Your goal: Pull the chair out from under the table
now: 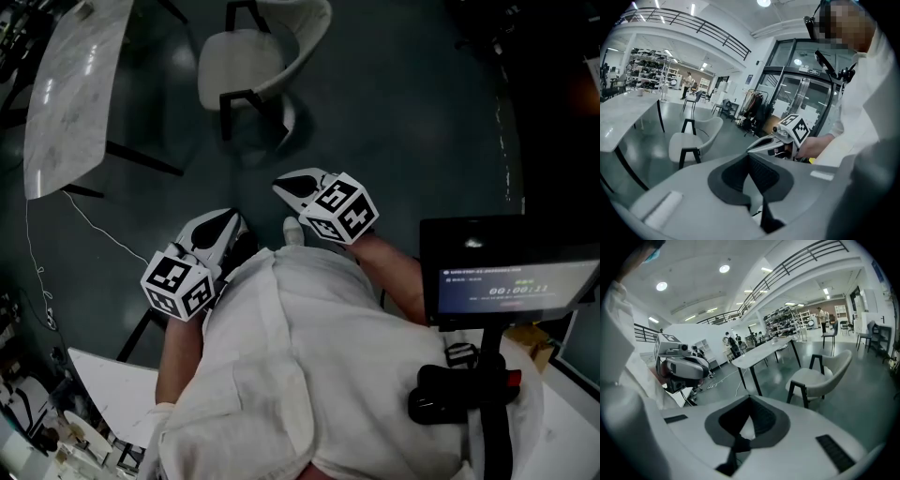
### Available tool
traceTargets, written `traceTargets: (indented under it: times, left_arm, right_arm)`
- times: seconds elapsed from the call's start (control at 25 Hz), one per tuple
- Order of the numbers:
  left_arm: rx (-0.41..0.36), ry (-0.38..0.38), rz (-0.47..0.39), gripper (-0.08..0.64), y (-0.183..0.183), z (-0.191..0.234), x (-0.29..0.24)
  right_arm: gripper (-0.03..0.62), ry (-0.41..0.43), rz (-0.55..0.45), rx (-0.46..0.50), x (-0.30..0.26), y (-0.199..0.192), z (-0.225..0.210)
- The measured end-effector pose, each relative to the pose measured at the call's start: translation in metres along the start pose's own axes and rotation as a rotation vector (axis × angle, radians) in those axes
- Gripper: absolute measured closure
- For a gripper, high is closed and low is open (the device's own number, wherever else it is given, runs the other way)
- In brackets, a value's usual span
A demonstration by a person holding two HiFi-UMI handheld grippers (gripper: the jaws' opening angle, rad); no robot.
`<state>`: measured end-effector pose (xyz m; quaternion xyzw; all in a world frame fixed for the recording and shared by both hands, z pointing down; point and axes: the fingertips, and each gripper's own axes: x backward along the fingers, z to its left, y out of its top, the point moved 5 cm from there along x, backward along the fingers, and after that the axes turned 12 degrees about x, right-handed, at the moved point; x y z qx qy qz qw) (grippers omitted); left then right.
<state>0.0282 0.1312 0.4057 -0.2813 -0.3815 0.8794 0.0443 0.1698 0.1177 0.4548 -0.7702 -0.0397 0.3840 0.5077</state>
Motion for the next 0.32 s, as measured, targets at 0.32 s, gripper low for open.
traceTargets:
  times: [0.32]
  left_arm:
    - [-0.003,-0.002,-0.003,0.552,0.007,0.020,0.009]
  right_arm:
    - [0.586,-0.013,0.003,-0.003,-0.016,0.008,-0.003]
